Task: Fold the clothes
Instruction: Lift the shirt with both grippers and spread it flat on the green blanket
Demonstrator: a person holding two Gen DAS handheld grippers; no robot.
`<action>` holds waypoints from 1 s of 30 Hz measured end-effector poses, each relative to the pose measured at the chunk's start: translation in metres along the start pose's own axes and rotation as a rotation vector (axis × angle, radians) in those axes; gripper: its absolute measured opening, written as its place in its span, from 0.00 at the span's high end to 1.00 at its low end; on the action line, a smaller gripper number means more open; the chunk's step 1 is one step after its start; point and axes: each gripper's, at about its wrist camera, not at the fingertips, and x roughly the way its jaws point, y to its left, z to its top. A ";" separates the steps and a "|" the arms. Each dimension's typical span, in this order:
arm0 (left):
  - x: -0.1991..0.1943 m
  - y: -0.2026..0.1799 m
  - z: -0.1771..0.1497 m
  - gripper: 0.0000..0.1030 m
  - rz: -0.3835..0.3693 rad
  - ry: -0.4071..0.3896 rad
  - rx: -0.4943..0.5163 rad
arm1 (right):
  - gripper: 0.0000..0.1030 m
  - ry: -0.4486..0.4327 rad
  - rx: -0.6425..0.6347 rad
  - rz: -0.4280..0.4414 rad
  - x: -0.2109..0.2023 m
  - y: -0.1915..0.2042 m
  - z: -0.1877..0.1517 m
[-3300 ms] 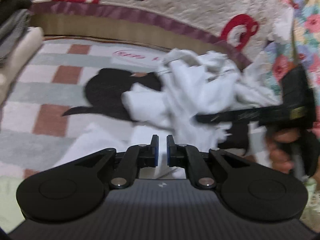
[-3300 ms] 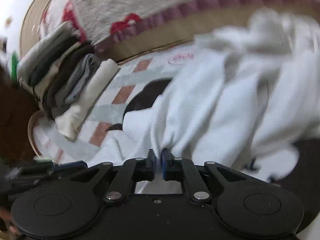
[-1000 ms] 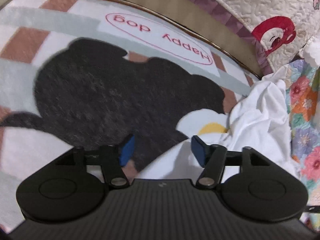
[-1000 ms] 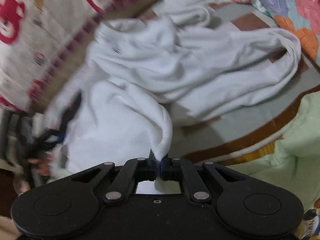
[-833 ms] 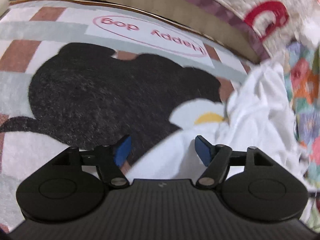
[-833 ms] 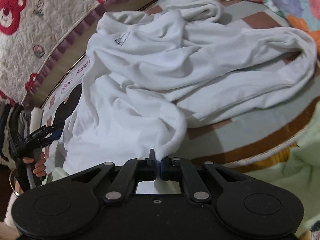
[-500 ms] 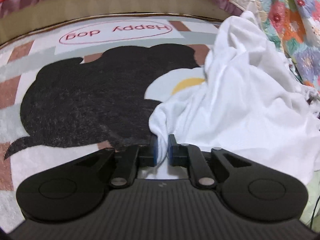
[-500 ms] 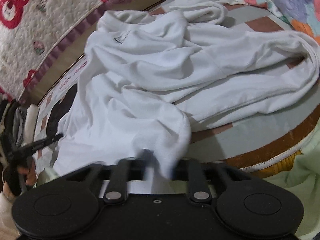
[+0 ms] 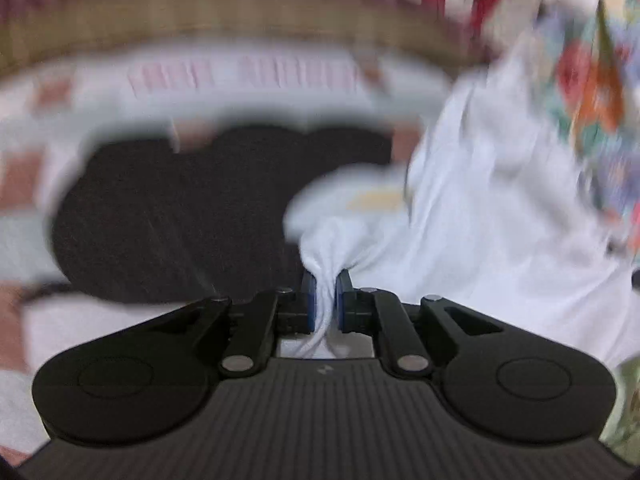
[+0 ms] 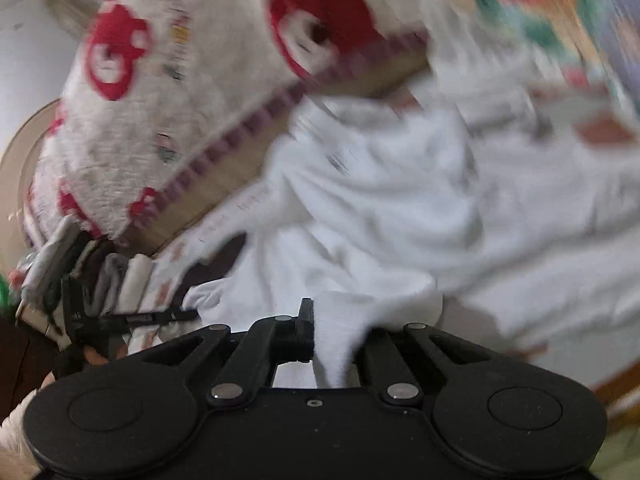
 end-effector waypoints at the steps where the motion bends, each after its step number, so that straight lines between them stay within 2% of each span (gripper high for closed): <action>1: -0.023 0.000 0.009 0.92 0.012 -0.073 -0.013 | 0.95 -0.011 -0.026 0.014 -0.008 0.009 0.008; 3: -0.076 0.004 0.025 0.92 0.032 -0.220 -0.060 | 0.95 -0.059 -0.064 0.069 -0.031 0.028 0.022; 5: -0.131 0.010 0.033 0.92 0.014 -0.365 -0.124 | 0.95 -0.102 -0.081 0.127 -0.053 0.043 0.033; 8: -0.195 0.010 0.018 0.92 -0.016 -0.521 -0.167 | 0.95 -0.088 -0.077 0.194 -0.069 0.059 0.038; 11: -0.215 0.003 -0.015 0.92 0.044 -0.528 -0.145 | 0.95 0.008 -0.093 0.208 -0.053 0.063 0.028; 12: -0.205 0.005 -0.021 0.92 0.054 -0.480 -0.155 | 0.95 0.042 -0.096 0.185 -0.043 0.061 0.026; 15: -0.153 0.024 -0.011 0.93 0.089 -0.323 -0.184 | 0.95 0.220 -0.048 0.058 0.026 0.049 0.039; 17: -0.123 0.033 0.022 0.93 0.121 -0.297 -0.184 | 0.96 0.265 -0.025 0.015 0.069 0.051 0.065; 18: -0.120 0.030 0.047 0.93 0.173 -0.322 -0.141 | 0.96 0.232 -0.071 -0.019 0.087 0.061 0.088; 19: -0.119 0.027 0.072 0.93 0.223 -0.352 -0.097 | 0.96 0.156 -0.146 -0.065 0.096 0.080 0.117; 20: -0.140 0.019 0.100 0.93 0.244 -0.444 -0.056 | 0.96 0.025 -0.220 -0.069 0.090 0.105 0.148; 21: -0.161 0.011 0.128 0.93 0.261 -0.538 -0.018 | 0.96 -0.118 -0.248 -0.025 0.073 0.127 0.174; 22: -0.193 0.003 0.147 0.93 0.235 -0.653 -0.016 | 0.96 -0.250 -0.296 0.003 0.047 0.150 0.189; 24: -0.263 -0.010 0.161 0.93 0.162 -0.900 -0.028 | 0.96 -0.514 -0.389 0.060 -0.005 0.197 0.217; 26: -0.323 -0.019 0.152 0.94 0.133 -1.040 -0.034 | 0.96 -0.674 -0.450 0.107 -0.054 0.224 0.219; 27: -0.343 -0.020 0.141 0.94 0.117 -1.077 -0.031 | 0.96 -0.719 -0.463 0.136 -0.075 0.231 0.216; 28: -0.362 -0.021 0.128 0.95 0.100 -1.109 -0.027 | 0.96 -0.728 -0.473 0.128 -0.084 0.229 0.208; 30: -0.382 -0.016 0.094 0.95 0.073 -1.073 -0.031 | 0.96 -0.746 -0.492 0.111 -0.101 0.224 0.191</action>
